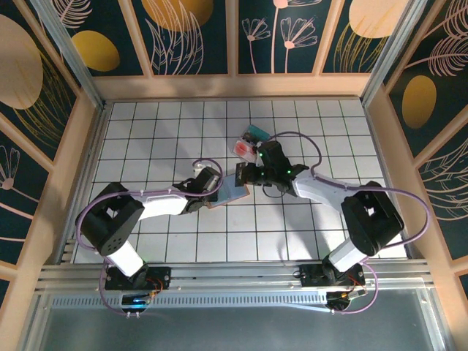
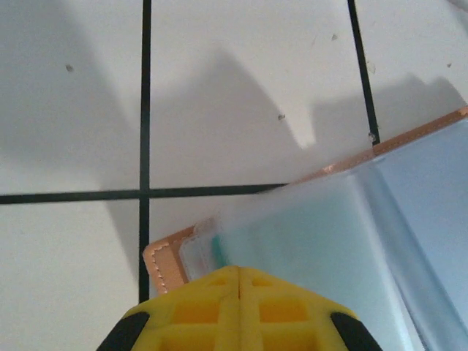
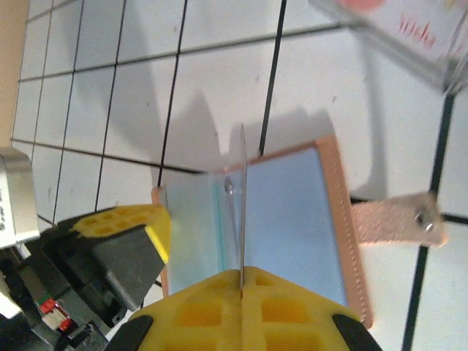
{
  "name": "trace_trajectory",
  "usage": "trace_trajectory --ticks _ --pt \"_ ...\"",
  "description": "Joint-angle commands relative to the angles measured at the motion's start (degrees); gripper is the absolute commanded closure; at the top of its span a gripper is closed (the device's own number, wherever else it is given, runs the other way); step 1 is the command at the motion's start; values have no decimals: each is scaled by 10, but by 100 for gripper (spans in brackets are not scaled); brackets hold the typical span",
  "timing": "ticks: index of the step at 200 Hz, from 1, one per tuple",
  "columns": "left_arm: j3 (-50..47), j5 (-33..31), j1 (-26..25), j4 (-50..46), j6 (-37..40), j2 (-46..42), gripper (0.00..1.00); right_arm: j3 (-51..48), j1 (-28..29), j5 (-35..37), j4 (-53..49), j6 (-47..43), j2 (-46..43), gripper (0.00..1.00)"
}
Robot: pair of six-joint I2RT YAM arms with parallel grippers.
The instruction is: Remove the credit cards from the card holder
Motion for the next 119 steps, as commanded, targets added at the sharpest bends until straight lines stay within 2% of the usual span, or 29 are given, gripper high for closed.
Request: trace_trajectory --ticks 1,25,44,56,60,83,94,105,119 --pt "-2 -28 0 10 81 -23 91 46 -14 71 -69 -85 -23 100" --pt "16 -33 0 -7 108 -35 86 87 -36 90 -88 -154 -23 100" --pt "19 -29 0 -19 89 -59 77 114 -52 100 -93 -219 -15 100" --pt "17 -30 0 -32 60 -75 65 128 -52 99 -89 -260 -8 100" --pt "16 -31 0 -38 48 -80 61 133 -71 99 -87 -272 -5 100" --pt "3 -12 0 -65 -24 -97 39 161 -94 95 -79 -350 17 100" --pt "-8 3 0 -66 -52 -102 27 173 -103 89 -74 -383 28 100" --pt "-22 17 0 -62 -76 -109 21 186 -109 82 -71 -415 41 100" --pt "-40 25 0 -52 -102 -120 5 205 -115 78 -71 -450 62 100"
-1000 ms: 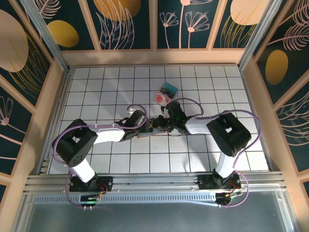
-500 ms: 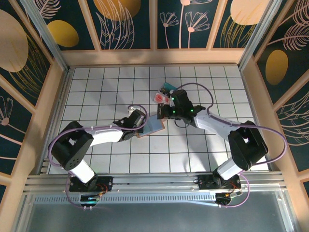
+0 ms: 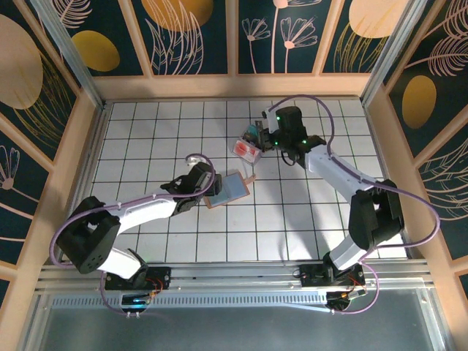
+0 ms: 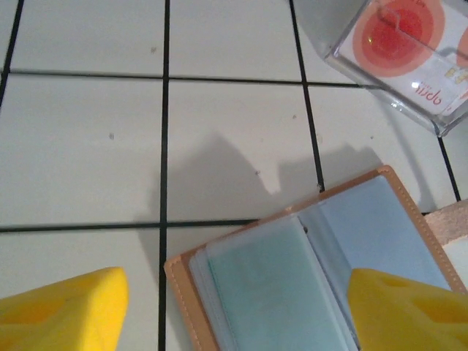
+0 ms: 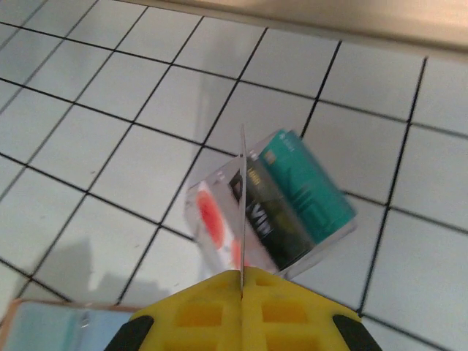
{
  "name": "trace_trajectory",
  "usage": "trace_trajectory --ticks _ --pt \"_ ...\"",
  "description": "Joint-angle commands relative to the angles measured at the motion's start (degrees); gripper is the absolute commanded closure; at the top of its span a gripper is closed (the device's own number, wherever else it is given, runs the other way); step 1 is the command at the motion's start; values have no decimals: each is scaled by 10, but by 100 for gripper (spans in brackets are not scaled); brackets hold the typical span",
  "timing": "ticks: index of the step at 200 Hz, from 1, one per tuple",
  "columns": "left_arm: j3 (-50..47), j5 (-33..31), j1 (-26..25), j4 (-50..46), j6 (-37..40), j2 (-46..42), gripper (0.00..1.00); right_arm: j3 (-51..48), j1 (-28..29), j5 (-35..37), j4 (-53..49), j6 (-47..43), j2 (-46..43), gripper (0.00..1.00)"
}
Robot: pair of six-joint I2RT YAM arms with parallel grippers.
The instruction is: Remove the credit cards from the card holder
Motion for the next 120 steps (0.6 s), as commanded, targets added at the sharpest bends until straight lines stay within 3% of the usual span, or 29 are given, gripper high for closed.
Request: trace_trajectory --ticks 1,42,120 --pt "-32 23 0 -17 -72 -19 4 34 -8 -6 1 -107 34 100" --pt "-51 -4 0 -23 -94 -45 1 96 -17 -24 -22 -184 106 100" --pt "-55 -28 0 -30 -108 -42 1 198 -21 -55 -107 -243 215 100"
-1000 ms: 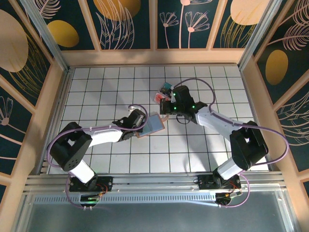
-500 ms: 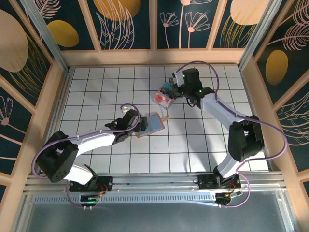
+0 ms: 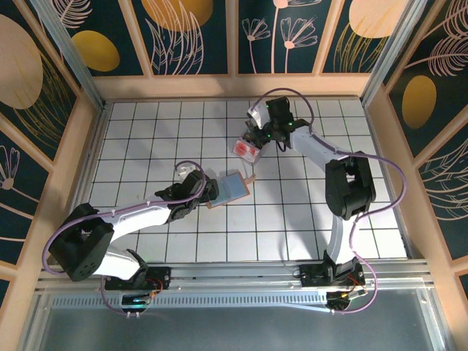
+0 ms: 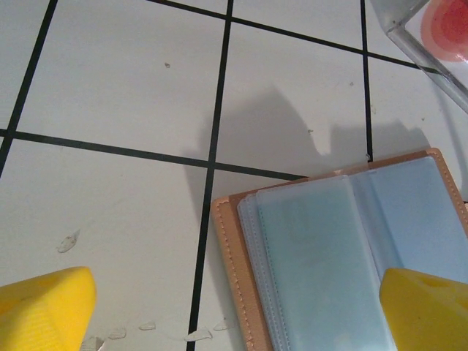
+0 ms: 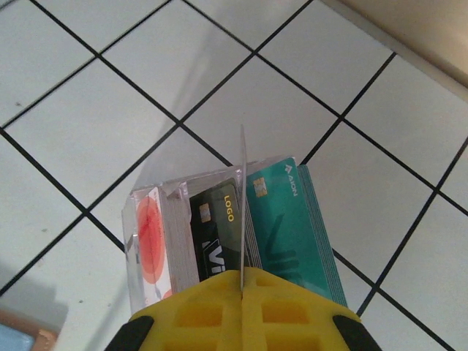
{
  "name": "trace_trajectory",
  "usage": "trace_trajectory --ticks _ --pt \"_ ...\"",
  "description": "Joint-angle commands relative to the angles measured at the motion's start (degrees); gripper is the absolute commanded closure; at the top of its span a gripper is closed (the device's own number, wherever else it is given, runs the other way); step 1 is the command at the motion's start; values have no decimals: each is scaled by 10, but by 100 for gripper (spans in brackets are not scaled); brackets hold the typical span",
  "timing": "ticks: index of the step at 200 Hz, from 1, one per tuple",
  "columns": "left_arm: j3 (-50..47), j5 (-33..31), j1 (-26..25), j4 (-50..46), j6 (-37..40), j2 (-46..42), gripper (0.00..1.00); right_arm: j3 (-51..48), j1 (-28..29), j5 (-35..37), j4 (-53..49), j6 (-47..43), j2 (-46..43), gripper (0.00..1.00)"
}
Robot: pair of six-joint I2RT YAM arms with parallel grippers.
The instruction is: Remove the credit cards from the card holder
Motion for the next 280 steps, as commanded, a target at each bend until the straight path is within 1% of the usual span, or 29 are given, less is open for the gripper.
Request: trace_trajectory --ticks 1,35,95,129,153,194,235,260,280 --pt "-4 -16 0 -13 -16 -5 1 37 -2 -9 -48 -33 27 100" --pt "3 -21 0 -12 -10 1 1 50 -2 21 -62 -40 49 100" --pt "18 -22 0 -15 1 13 1 84 -3 37 -110 -51 83 100" --pt "18 -29 0 -19 4 7 1 101 -2 33 -135 -52 97 100" --pt "18 -27 0 -21 5 4 1 106 -1 37 -137 -46 94 83" --pt "17 -30 1 -19 2 0 1 98 -1 42 -115 -26 59 71" --pt "19 -33 1 -19 -1 -4 1 81 2 45 -87 6 22 69" --pt "17 -37 5 -16 -9 -8 1 40 11 63 -45 60 -21 64" --pt "16 -42 18 -19 -16 -14 1 4 24 83 -16 126 -59 60"
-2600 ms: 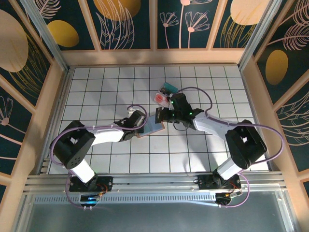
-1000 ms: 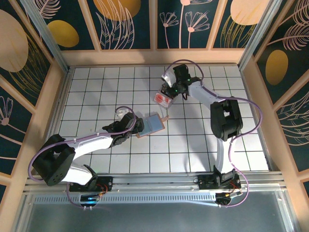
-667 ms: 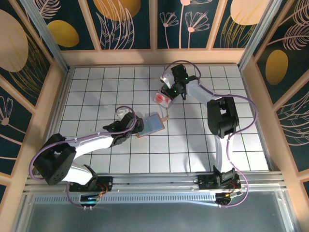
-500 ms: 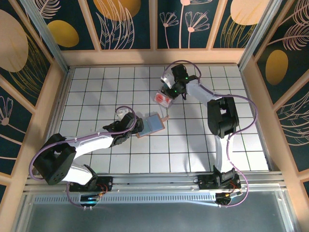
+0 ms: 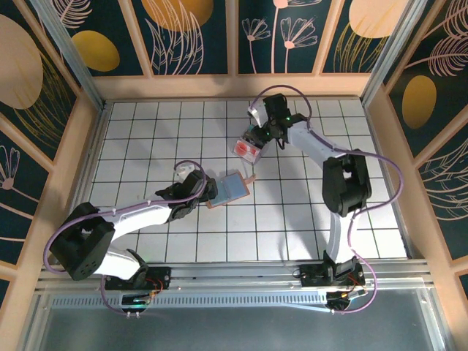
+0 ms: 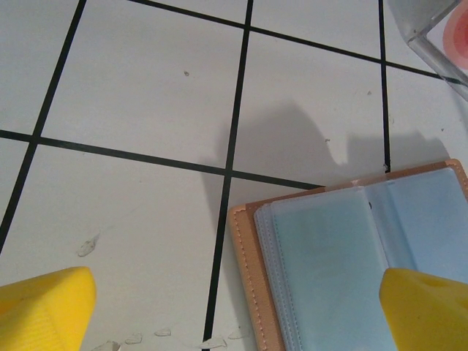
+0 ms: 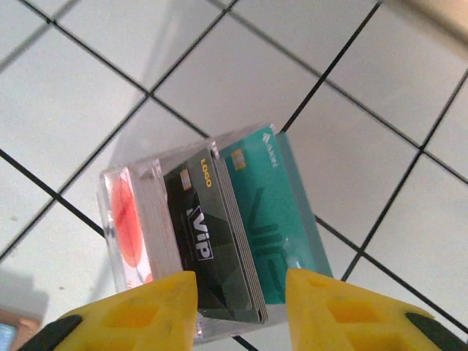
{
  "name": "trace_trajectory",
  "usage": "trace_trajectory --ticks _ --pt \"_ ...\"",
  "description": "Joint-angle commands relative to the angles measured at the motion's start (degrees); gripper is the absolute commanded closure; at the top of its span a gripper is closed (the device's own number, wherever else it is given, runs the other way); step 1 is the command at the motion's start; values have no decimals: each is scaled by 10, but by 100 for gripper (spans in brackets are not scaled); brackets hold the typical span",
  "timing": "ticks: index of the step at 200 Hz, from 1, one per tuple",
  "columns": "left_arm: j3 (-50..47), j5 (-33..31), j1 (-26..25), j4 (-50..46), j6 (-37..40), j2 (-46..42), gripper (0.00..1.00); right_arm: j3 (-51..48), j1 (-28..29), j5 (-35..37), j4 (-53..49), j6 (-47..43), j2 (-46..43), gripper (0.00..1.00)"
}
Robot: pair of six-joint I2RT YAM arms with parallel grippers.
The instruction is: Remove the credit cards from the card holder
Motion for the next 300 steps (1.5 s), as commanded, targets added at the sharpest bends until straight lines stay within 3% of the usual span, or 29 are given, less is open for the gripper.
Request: trace_trajectory --ticks 1,50,118,171,243,300 --pt "10 -20 14 -10 -13 -18 1 -37 18 30 53 90 -63 60" --pt "-24 -20 68 -9 -33 -77 1 -166 61 55 79 270 -148 59" --pt "-90 -91 91 -27 -49 -194 1 -235 227 115 61 415 -117 57" --pt "-115 -125 92 -42 -67 -234 1 -183 310 166 31 444 -40 47" --pt "-151 -145 92 -43 -81 -268 1 -168 331 159 36 447 -4 29" --pt "-160 -136 92 -43 -94 -271 1 -152 335 162 35 431 15 25"
